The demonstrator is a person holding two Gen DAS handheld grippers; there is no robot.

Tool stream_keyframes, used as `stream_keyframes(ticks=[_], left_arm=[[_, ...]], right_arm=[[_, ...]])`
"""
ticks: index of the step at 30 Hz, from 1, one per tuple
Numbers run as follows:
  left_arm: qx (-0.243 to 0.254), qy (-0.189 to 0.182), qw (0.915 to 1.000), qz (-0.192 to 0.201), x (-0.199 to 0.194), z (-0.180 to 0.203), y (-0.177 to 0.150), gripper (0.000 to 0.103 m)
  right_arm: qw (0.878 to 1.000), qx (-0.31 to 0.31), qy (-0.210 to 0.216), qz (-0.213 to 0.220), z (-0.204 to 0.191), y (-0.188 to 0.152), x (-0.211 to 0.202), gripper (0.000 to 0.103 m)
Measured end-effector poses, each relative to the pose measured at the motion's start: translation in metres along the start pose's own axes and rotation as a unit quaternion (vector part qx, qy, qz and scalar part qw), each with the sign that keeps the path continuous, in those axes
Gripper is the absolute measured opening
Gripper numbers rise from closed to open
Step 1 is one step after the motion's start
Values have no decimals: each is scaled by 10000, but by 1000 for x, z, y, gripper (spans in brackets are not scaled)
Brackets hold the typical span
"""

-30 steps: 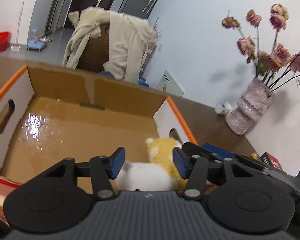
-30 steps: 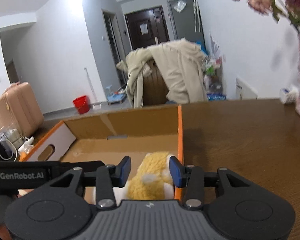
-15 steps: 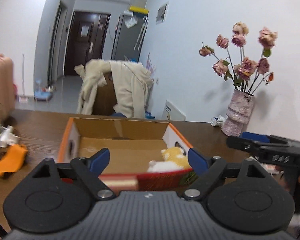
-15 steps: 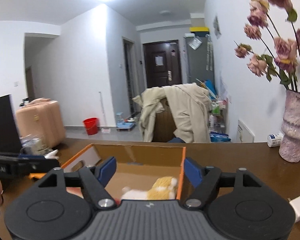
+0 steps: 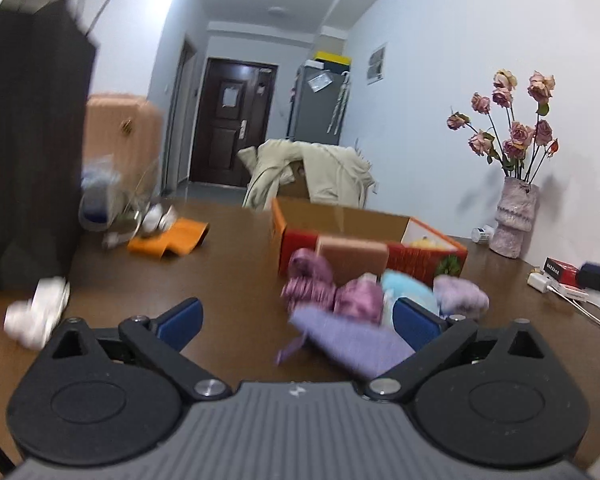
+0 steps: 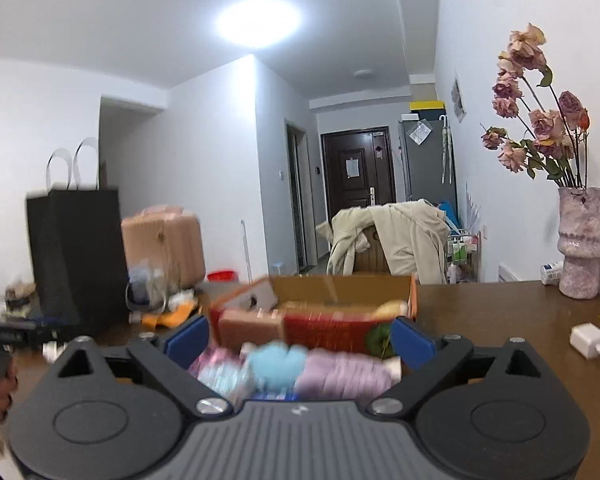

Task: Organize soft objects
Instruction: 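Move the left gripper back to the pile and close on the purple burlap pouch, then lift the purple pouch with the left gripper and drop it into the box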

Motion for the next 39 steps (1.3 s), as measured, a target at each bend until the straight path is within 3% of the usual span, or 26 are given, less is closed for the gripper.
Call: stream_keyframes(ticks=[7,12,13,14,17,19,23,25,28,30,32,33,34,36,39], left_arm=[[26,-58,9998,-192,5,-4,-33,103],[-92,-104,9993,-351,17,-4,-42,103],[-127,-126,9992,-358,17,-4,-42,103],[-161,-150,9991,-349,17,-5,-41,103],[-328,-197,9985,-395,21,-9,-32,103],[-476,-267,9971,-536,32,-12,-21,102],[-666,-339,9950,-659,66,-16,7,102],[-739,-253,9928,-905,91,-19,16,96],[-947,-481,9839,-1440,128,-22,17,83],[-1056,-557,9786,-1675,143,-22,12,75],[-1099,-665,9754,-1790,149,-22,5,59],[-1075,-721,9754,-1785,148,-21,2,45],[-1070,-747,9752,-1788,145,-20,1,34],[-1051,-849,9779,-1595,127,-19,-5,23],[-1002,-775,9839,-1260,90,-15,-16,19]], right_arm=[[9981,122,93,-597,-31,-46,0,98],[9972,68,127,-737,-47,-52,10,96],[9966,101,238,-779,-51,-53,12,87],[9957,104,389,-831,-57,-54,14,71],[9911,136,871,-1001,-76,-57,23,45],[9862,118,1185,-1152,-91,-61,31,44],[9819,-78,1266,-1408,-116,-66,54,44],[9818,-28,1189,-1479,-119,-64,65,44],[9830,73,947,-1571,-116,-61,75,44],[9871,14,468,-1529,-107,-59,78,48],[9886,-69,-42,-1501,-95,-61,80,52],[9884,13,-171,-1507,-89,-61,79,52],[9889,164,-182,-1466,-84,-60,77,53],[9910,539,72,-1220,-78,-53,67,54],[9901,541,678,-1103,-89,-47,59,54]])
Point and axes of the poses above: each gripper's, at about its wrist camera, not at the fingertips, and x roughly the way its jaws point, z to its right, y to its top, the point moved 4 cm from there along x, roughly the way its jaws point, and after that the axes turned 3 degrees about -z, right-handed, at the moved point
